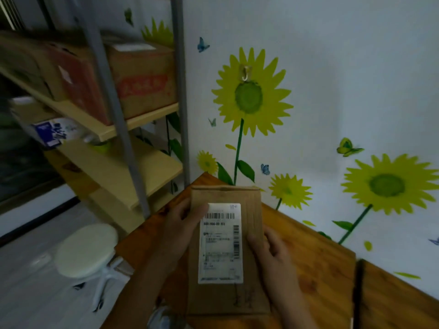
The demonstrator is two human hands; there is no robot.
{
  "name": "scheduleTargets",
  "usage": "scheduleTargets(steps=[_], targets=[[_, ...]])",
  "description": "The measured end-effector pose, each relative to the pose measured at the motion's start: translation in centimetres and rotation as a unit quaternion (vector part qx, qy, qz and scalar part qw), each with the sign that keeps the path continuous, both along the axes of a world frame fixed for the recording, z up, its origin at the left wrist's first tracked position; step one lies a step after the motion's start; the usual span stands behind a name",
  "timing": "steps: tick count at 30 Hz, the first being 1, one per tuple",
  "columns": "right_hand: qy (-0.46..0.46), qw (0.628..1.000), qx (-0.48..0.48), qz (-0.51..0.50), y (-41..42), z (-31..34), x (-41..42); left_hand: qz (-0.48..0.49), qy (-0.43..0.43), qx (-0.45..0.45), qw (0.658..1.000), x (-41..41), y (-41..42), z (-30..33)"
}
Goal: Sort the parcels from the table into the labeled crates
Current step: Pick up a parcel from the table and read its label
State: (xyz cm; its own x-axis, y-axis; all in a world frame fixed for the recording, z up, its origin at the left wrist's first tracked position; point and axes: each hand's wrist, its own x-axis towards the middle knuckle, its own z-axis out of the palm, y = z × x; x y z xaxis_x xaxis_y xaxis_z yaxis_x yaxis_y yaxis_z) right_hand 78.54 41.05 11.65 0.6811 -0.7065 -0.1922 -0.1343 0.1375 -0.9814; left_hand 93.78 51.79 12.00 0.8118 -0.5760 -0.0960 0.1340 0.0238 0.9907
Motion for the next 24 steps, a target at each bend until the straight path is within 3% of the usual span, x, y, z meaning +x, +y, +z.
scheduleTargets(steps=[4,7,9,10,12,14,17,19,20,21,23,24], targets=[[-0.045,0.994,0.018,-0.100,5.1,0.4,-1.3,-0.087,0.000,-0.001,0.996,-1.2,5.6,0.2],[-0.090,0.970,0.098,-0.202,7.4,0.8,-1.8,-0.178,-0.068,0.105,0.976,-2.6,8.8,-0.3],[-0.067,0.974,0.091,-0.198,7.8,0.6,-2.6,-0.188,-0.096,0.116,0.971,-3.0,9.8,0.2],[-0.038,0.978,0.061,-0.197,7.6,0.6,-3.2,-0.190,-0.103,0.101,0.971,-2.7,9.9,0.8],[0.051,0.968,-0.090,-0.230,7.0,1.3,-4.9,-0.176,-0.138,0.077,0.972,-1.4,9.8,2.6],[0.069,0.919,-0.281,-0.267,6.3,2.5,-6.6,-0.207,-0.202,0.088,0.953,0.4,9.5,5.2],[0.111,0.835,-0.521,-0.140,5.0,4.0,-6.9,-0.309,-0.309,0.163,0.884,1.5,8.3,9.8],[0.195,0.803,-0.563,-0.020,4.5,4.7,-5.6,-0.331,-0.370,0.168,0.852,0.4,6.8,12.0],[0.214,0.815,-0.537,0.028,4.8,5.2,-5.0,-0.334,-0.380,0.155,0.849,-0.4,6.3,12.6],[0.196,0.852,-0.482,0.061,5.2,5.6,-4.6,-0.336,-0.374,0.135,0.854,-1.1,6.0,12.8],[0.083,0.940,-0.324,0.069,6.4,5.7,-4.1,-0.305,-0.368,0.115,0.871,-1.5,6.3,12.1],[0.028,0.963,-0.265,0.043,7.0,5.4,-4.2,-0.249,-0.392,0.128,0.877,-1.3,6.8,11.5]])
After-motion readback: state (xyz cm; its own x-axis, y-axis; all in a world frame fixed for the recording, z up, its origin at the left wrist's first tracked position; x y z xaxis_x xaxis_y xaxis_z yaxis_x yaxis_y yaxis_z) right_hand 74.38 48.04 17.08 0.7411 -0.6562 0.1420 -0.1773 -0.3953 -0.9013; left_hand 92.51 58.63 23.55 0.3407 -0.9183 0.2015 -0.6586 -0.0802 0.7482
